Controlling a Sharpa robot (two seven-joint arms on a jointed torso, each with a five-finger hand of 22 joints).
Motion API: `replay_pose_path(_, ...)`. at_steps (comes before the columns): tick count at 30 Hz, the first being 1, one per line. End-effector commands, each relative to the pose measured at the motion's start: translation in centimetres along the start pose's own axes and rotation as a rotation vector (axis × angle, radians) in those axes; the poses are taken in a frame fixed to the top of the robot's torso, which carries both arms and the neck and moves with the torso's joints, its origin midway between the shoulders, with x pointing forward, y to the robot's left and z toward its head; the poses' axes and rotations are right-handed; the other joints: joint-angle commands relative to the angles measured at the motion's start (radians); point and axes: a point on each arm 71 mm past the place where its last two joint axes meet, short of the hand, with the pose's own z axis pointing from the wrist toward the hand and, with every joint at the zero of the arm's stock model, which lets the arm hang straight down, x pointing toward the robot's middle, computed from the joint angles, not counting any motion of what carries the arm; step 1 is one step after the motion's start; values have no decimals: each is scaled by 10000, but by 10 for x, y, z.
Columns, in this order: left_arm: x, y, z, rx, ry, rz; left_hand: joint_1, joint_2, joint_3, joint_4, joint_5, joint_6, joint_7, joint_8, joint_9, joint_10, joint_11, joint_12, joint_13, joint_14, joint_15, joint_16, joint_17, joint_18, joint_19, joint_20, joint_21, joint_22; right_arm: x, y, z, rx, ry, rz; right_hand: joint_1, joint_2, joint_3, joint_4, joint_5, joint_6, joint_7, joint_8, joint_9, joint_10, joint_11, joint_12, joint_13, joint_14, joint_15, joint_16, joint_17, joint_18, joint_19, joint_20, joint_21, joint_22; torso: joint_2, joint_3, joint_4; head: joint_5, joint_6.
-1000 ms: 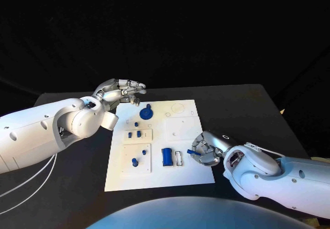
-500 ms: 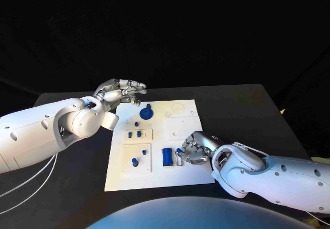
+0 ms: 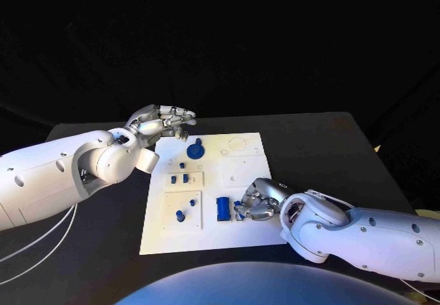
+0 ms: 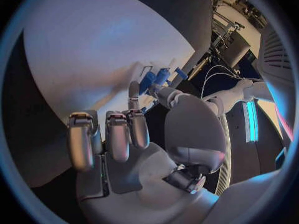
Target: Assemble the parts on the task board
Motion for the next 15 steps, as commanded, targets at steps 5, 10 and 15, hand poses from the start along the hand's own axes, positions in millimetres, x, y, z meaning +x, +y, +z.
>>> replay_pose_path(5,2,-1,0,81,133,-36,-67,13,19,58,62,-49,13,68,17,-72,16,53,-16,-33,40,38,-11,115,27,34,-40,-12,4,1,0,-17,360,-228,-28,-9,-61,-12,-75,57,16,-25,-9,573,-79,82,1875,1007,-49,56,2488,-163,931,-52,48,2560,-7,-4,9,-4,1)
replay_pose_path(10,2,-1,0,79,131,-35,-67,13,19,58,62,-49,13,68,17,-72,16,53,-16,-33,40,38,-11,115,27,34,-40,-12,4,2,0,-43,417,-262,-25,-8,-63,-20,-81,79,8,-15,-4,592,-85,124,1904,1007,-53,55,2485,-165,934,-55,54,2562,-9,-8,5,-1,1)
replay_pose_path(15,2,-1,0,80,130,-34,-67,13,19,58,62,-49,13,68,17,-72,16,53,-16,-33,40,38,-11,115,27,34,-40,-12,4,2,1,-47,369,-243,-238,-4,-234,110,-450,136,0,-15,-1,583,-99,94,1891,1004,-73,50,2475,-159,923,-77,31,2555,-7,-15,7,0,1)
